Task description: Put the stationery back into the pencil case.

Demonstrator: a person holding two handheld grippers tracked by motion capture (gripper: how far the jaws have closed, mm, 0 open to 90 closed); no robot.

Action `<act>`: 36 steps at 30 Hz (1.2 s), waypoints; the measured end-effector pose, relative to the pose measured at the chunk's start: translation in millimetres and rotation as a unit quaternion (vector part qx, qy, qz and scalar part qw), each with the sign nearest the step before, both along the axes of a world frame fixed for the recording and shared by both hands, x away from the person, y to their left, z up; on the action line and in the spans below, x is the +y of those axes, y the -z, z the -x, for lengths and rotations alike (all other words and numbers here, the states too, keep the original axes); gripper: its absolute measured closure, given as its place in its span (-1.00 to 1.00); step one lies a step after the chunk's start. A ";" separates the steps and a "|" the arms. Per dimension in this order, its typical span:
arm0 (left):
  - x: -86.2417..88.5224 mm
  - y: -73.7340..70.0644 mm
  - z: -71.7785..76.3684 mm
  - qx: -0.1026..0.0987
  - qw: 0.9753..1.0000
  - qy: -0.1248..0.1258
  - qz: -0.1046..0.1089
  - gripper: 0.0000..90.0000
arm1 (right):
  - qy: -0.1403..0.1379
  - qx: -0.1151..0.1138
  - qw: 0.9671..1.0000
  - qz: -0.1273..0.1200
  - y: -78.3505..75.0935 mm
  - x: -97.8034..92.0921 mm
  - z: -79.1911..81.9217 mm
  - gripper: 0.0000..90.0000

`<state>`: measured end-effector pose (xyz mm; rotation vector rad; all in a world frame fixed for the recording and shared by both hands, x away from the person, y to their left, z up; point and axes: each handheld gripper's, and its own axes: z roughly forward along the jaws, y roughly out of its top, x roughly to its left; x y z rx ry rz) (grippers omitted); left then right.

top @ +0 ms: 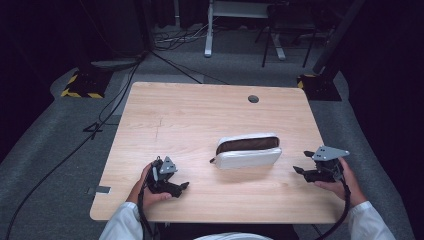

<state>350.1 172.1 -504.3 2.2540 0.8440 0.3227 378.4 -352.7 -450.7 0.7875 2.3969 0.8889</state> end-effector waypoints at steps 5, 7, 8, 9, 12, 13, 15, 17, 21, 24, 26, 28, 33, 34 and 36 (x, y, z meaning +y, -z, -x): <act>0.0 0.0 0.0 0.000 1.000 0.000 0.000 -0.69 | 0.010 0.008 1.000 0.004 11.5 -6.9 4.8 -0.36; 0.0 0.0 0.1 0.001 1.000 0.000 0.000 -0.69 | 0.015 0.013 1.000 0.002 15.7 -10.2 7.4 -0.36; 0.0 0.0 0.1 0.001 1.000 0.000 0.000 -0.69 | 0.015 0.016 1.000 0.001 17.6 -12.3 8.6 -0.36; 0.0 0.0 0.1 0.001 1.000 0.000 0.000 -0.69 | 0.015 0.016 1.000 0.001 17.6 -12.3 8.6 -0.36; 0.0 0.0 0.2 0.001 1.000 -0.001 0.000 -0.69 | 0.020 0.024 1.000 0.001 25.2 -18.4 12.2 -0.36; 0.0 0.0 0.2 0.000 1.000 -0.001 0.000 -0.69 | 0.022 0.026 0.999 0.002 27.1 -20.3 13.0 -0.36; 0.2 -0.2 0.0 -0.001 1.000 0.001 -0.002 -0.69 | 0.027 0.031 0.999 -0.003 30.9 -24.1 15.1 -0.36; 0.1 0.0 0.1 0.001 1.000 0.000 0.000 -0.69 | 0.030 0.037 0.999 -0.013 35.1 -29.1 18.4 -0.36; 0.3 -0.3 0.1 -0.001 1.000 0.000 -0.003 -0.69 | 0.040 0.043 0.998 -0.024 42.4 -38.1 24.4 -0.37; 0.2 -0.1 0.2 0.001 1.000 0.000 -0.001 -0.69 | 0.057 0.050 0.996 -0.051 45.8 -48.2 31.1 -0.39; 0.3 -0.2 0.1 -0.001 1.000 0.000 -0.003 -0.69 | 0.065 0.055 0.994 -0.065 47.9 -52.6 34.6 -0.41; 0.2 -0.1 0.0 0.000 1.000 0.000 -0.002 -0.69 | 0.072 0.057 0.992 -0.082 50.7 -56.7 37.4 -0.42; 0.2 0.0 0.1 0.001 1.000 0.000 -0.001 -0.69 | 0.086 0.056 0.990 -0.095 53.0 -60.1 41.2 -0.45; 0.1 0.0 0.2 0.001 1.000 0.000 0.000 -0.69 | 0.088 0.055 0.990 -0.094 53.0 -59.7 41.5 -0.45; 0.1 0.0 0.2 0.000 1.000 0.000 -0.001 -0.69 | 0.088 0.056 0.990 -0.096 53.1 -59.8 41.3 -0.45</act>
